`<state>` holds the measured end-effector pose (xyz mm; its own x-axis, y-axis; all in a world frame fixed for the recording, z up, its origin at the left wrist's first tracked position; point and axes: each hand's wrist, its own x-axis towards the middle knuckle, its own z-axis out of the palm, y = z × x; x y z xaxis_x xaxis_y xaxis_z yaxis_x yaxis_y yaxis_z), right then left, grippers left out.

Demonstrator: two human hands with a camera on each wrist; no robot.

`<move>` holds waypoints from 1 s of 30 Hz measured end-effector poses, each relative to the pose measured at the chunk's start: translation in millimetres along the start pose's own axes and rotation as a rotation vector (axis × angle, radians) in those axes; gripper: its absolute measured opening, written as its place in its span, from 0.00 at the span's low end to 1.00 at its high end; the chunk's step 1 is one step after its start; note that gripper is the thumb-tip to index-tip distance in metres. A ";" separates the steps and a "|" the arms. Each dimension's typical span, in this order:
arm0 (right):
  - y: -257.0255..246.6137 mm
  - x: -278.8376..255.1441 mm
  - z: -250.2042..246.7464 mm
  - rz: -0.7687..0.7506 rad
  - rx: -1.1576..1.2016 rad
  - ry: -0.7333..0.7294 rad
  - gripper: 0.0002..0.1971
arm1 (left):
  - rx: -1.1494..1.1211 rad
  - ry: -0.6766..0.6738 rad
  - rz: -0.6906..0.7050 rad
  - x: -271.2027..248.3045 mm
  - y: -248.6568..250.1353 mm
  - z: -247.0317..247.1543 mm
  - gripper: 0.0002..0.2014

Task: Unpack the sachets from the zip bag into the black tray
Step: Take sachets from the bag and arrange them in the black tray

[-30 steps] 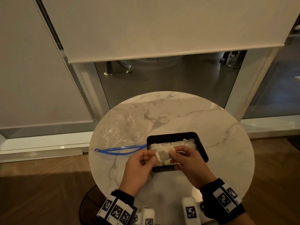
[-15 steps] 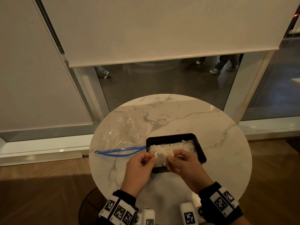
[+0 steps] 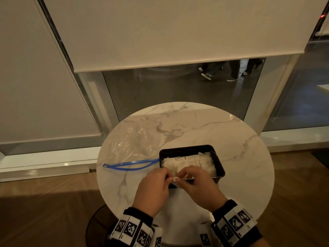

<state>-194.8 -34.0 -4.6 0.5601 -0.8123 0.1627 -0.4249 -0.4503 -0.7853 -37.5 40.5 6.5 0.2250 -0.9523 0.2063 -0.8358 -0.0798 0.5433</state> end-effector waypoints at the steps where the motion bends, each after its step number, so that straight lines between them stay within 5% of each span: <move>1: -0.2 0.2 0.4 -0.001 -0.010 0.006 0.03 | 0.010 0.004 0.002 0.2 0.5 -0.4 0.04; 8: -4.8 -0.5 -2.2 -0.032 0.018 -0.013 0.05 | -0.025 0.001 0.013 0.8 1.2 -0.6 0.03; 15: -3.1 1.8 -6.9 0.086 0.351 0.013 0.03 | -0.247 -0.017 -0.030 -0.2 -0.2 -3.3 0.03; 20: -7.6 0.8 -9.8 0.059 0.309 -0.021 0.05 | -0.223 -0.018 -0.009 -0.2 2.3 -3.4 0.03; 26: 3.5 2.8 -19.1 0.188 0.208 0.142 0.03 | -0.325 0.027 -0.043 0.2 -2.2 -3.4 0.05; 30: -1.7 2.8 -21.0 0.224 0.518 0.059 0.03 | -0.399 -0.034 -0.078 0.3 -4.0 -1.8 0.10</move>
<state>-207.4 -43.4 9.8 0.4493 -0.8932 -0.0205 -0.1157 -0.0355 -0.9927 -33.2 41.1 5.8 0.2572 -0.9578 0.1287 -0.5556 -0.0375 0.8306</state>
